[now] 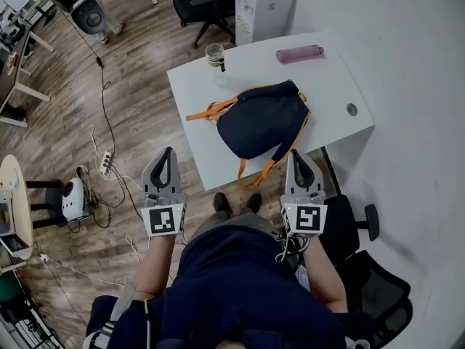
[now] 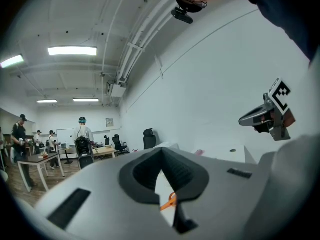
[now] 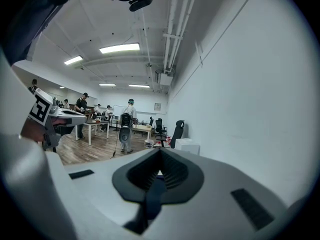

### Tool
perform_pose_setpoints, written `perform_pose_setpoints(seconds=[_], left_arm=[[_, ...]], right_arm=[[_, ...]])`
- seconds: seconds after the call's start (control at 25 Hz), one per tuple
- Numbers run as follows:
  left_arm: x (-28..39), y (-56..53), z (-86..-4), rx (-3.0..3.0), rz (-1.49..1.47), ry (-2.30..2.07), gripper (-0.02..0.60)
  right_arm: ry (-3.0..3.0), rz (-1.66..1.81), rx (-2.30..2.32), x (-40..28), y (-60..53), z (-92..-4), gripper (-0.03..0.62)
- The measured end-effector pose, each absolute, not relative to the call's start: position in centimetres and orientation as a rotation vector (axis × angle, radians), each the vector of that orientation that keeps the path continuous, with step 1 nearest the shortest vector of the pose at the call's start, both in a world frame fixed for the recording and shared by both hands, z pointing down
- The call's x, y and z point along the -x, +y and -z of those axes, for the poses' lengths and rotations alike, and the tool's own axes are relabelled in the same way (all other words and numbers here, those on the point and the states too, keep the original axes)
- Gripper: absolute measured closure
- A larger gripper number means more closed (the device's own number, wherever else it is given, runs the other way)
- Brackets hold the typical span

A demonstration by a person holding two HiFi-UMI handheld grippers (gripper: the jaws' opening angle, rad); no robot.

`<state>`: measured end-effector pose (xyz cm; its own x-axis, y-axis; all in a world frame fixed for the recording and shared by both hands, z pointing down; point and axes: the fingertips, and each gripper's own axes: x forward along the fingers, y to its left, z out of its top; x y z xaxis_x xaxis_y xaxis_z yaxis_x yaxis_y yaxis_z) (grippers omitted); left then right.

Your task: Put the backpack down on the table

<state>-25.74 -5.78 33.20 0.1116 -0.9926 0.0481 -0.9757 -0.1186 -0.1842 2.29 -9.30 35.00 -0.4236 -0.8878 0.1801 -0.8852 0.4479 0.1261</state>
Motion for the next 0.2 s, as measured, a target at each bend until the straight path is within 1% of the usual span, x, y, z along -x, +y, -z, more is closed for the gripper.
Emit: perform_pose_setpoints(seconds=[0.2], left_arm=[[26.20,-5.67,-33.61,2.246,0.308,2.000,0.580]], right_arm=[[-2.486,0.023,-1.535,-1.83,-9.44,-34.81,0.599]])
